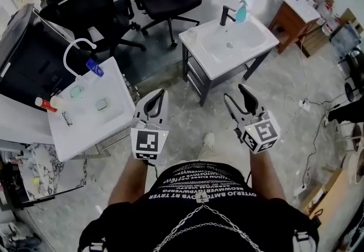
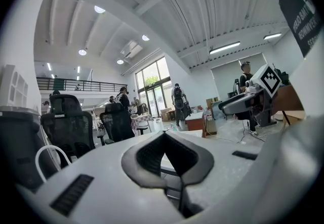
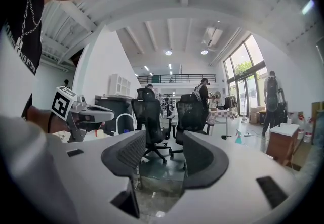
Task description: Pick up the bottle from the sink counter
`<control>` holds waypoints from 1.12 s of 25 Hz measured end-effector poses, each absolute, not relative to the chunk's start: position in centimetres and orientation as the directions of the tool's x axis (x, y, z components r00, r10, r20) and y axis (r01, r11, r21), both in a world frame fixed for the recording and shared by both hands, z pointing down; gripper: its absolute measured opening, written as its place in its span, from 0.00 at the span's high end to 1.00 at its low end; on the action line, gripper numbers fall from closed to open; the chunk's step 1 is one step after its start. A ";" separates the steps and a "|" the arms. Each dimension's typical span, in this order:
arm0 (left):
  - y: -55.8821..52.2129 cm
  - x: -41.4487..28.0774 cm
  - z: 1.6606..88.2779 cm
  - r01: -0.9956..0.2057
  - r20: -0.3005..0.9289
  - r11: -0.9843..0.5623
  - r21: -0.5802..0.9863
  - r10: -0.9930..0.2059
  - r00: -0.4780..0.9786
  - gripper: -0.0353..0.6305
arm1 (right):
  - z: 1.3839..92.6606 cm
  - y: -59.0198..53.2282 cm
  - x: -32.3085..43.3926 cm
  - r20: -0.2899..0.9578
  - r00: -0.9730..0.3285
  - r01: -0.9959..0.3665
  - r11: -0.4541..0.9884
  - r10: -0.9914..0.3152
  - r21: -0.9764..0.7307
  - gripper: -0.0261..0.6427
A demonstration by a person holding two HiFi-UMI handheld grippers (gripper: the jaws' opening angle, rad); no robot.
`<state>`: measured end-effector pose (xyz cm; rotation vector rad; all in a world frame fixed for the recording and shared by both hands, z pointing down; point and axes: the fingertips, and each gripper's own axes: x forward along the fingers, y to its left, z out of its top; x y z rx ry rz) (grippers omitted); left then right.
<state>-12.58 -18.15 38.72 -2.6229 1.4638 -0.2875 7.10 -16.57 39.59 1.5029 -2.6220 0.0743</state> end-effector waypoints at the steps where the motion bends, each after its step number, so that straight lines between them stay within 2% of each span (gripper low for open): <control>1: -18.8 -12.4 38.8 -0.831 0.106 -0.521 -0.195 -0.854 0.510 0.94 | 39.7 -17.1 7.3 0.131 -0.504 -0.860 0.510 -0.854 0.015 0.64; 14: -26.2 -9.5 38.4 -0.856 0.127 -0.477 -0.202 -0.879 0.460 0.94 | 40.0 -25.8 9.0 0.142 -0.579 -0.812 0.583 -0.803 -0.011 0.64; 28: -33.0 -2.6 37.9 -0.880 0.117 -0.427 -0.209 -0.904 0.411 0.94 | 40.1 -33.7 14.6 0.132 -0.666 -0.742 0.670 -0.734 -0.014 0.64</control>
